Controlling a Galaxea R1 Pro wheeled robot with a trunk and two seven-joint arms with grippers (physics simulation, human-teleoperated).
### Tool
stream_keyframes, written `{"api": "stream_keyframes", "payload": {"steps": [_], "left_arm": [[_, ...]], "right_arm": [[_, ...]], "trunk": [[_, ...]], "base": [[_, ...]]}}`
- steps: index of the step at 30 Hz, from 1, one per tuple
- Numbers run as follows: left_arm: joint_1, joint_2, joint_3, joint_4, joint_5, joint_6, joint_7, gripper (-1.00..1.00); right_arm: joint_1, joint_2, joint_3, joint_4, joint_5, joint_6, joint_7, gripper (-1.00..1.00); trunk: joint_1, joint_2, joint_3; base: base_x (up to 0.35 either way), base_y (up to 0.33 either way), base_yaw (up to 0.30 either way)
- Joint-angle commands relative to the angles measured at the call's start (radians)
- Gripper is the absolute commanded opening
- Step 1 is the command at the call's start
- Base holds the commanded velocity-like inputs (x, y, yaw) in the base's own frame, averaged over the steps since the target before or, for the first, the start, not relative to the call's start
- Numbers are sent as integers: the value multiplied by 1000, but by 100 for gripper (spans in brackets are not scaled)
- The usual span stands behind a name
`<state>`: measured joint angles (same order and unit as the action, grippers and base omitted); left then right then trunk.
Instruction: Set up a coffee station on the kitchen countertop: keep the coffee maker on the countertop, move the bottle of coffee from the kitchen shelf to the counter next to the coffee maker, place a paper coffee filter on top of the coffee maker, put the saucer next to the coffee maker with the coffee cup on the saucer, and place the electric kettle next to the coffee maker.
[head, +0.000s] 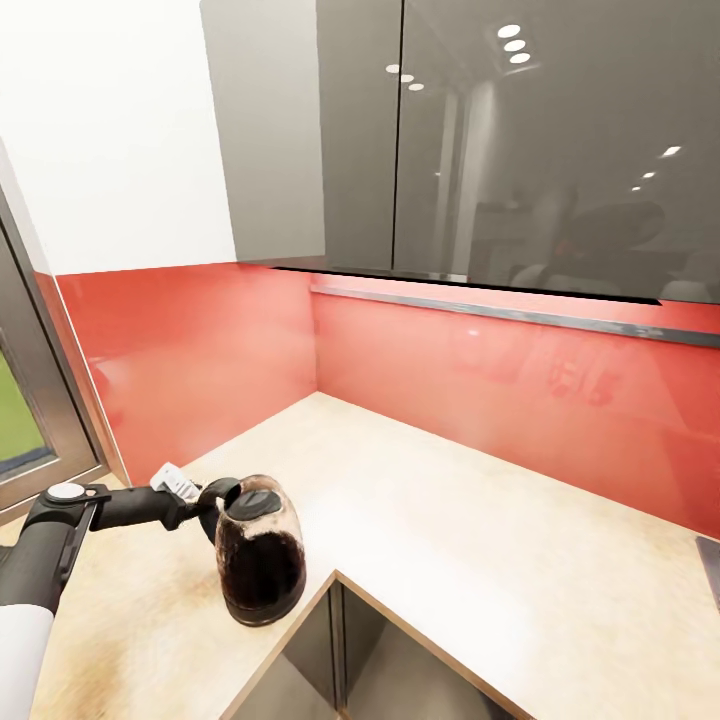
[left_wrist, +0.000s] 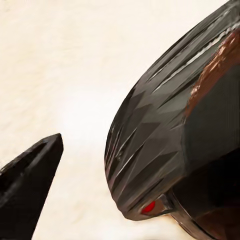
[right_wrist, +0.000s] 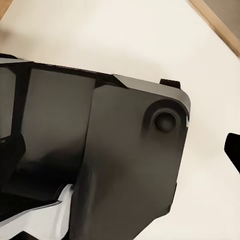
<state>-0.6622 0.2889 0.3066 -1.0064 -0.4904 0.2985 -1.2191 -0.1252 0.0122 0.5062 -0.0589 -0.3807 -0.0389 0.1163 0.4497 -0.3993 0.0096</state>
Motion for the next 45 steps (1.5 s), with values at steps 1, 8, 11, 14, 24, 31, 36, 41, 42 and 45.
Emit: {"api": "stream_keyframes", "payload": {"steps": [1,8,11,14,24,31,36,41,42,45], "left_arm": [[0,-1,1,-1,-4,10,-6,-100],[0,-1,3,-1,-7,11,-5,-100],[0,-1,3,-1,-6,11,-5,-100],[0,-1,3,-1,-5,11,-5,-100],[0,-1,5,-1,-4,11,-5,-100],[-4,-3,7,-2,0,21,-5,-100],[-24,-5,10,-7,0,45,-6,-100],[-75,-2,13,-140,3,198,-14,-100],[-78,-2,12,-171,4,227,-16,-100],[-78,-1,12,-189,5,251,-17,-100]], "right_arm": [[-1,0,8,2,-10,-4,3,100],[-1,0,8,2,-10,-4,3,100],[-1,0,8,2,-10,-4,3,100],[-1,0,8,2,-10,-4,3,100],[0,0,8,2,-10,-4,3,100],[-1,0,7,2,-10,-4,3,100],[-1,4,6,-2,-10,-4,3,100],[-1,13,6,-9,-13,-5,5,100],[-1,14,6,-9,-14,-5,5,100],[-1,13,2,-9,-16,-4,5,100]], "trunk": [[0,-1,0],[0,-1,0],[0,-1,0],[0,-1,0],[0,-1,0],[0,-1,0],[0,-1,0],[0,-1,0],[0,-1,0],[0,-1,0]], "base": [[0,0,0],[0,0,0],[0,0,0],[0,0,0],[0,0,0],[0,0,0],[0,0,0],[0,0,0],[0,0,0],[0,0,0]]}}
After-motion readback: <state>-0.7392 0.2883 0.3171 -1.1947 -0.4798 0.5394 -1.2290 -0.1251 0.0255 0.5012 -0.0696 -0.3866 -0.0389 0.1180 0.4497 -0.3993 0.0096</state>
